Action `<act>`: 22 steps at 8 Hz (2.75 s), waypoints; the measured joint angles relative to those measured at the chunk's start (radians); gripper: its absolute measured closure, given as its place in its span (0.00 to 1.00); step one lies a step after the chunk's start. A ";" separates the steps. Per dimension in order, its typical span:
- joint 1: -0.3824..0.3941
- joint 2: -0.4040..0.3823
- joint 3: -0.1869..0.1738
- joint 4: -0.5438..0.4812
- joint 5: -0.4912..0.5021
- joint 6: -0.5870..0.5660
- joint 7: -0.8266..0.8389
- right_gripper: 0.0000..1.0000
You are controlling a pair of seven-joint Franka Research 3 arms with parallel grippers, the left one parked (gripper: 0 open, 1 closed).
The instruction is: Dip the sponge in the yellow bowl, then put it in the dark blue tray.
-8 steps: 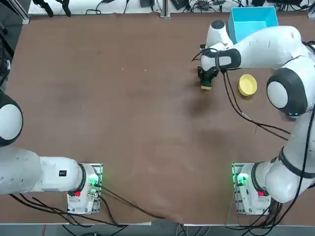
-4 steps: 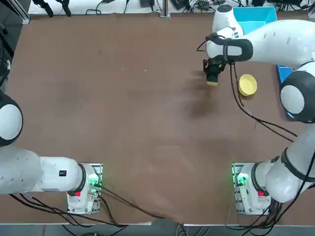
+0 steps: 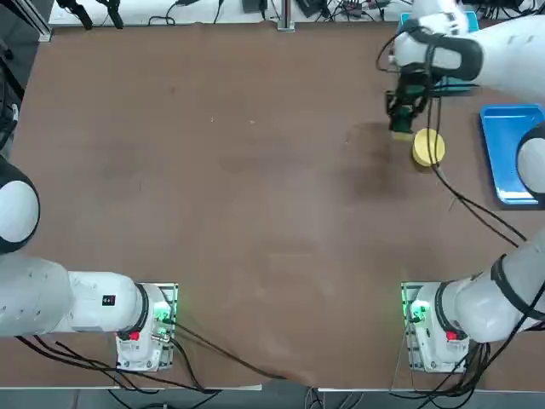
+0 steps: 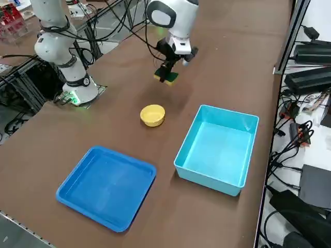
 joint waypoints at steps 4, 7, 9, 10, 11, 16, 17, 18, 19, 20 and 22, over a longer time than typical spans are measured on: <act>-0.156 0.033 -0.001 -0.038 0.000 -0.034 -0.112 0.44; -0.195 0.101 0.002 -0.041 0.000 -0.034 -0.150 0.47; -0.231 0.134 0.001 -0.041 0.000 -0.027 -0.179 0.47; -0.236 0.143 0.002 -0.040 0.000 -0.017 -0.180 0.47; -0.238 0.150 0.002 -0.039 0.000 -0.012 -0.180 0.47; -0.252 0.168 0.002 -0.008 0.000 -0.010 -0.180 0.48; -0.257 0.171 0.002 0.001 0.000 -0.010 -0.180 0.48; -0.259 0.176 0.002 0.012 0.000 -0.010 -0.180 0.48; -0.259 0.184 0.002 0.020 0.000 -0.010 -0.180 0.48; -0.259 0.197 0.002 0.022 0.000 -0.005 -0.180 0.48; -0.262 0.227 0.002 0.022 0.000 0.015 -0.180 0.48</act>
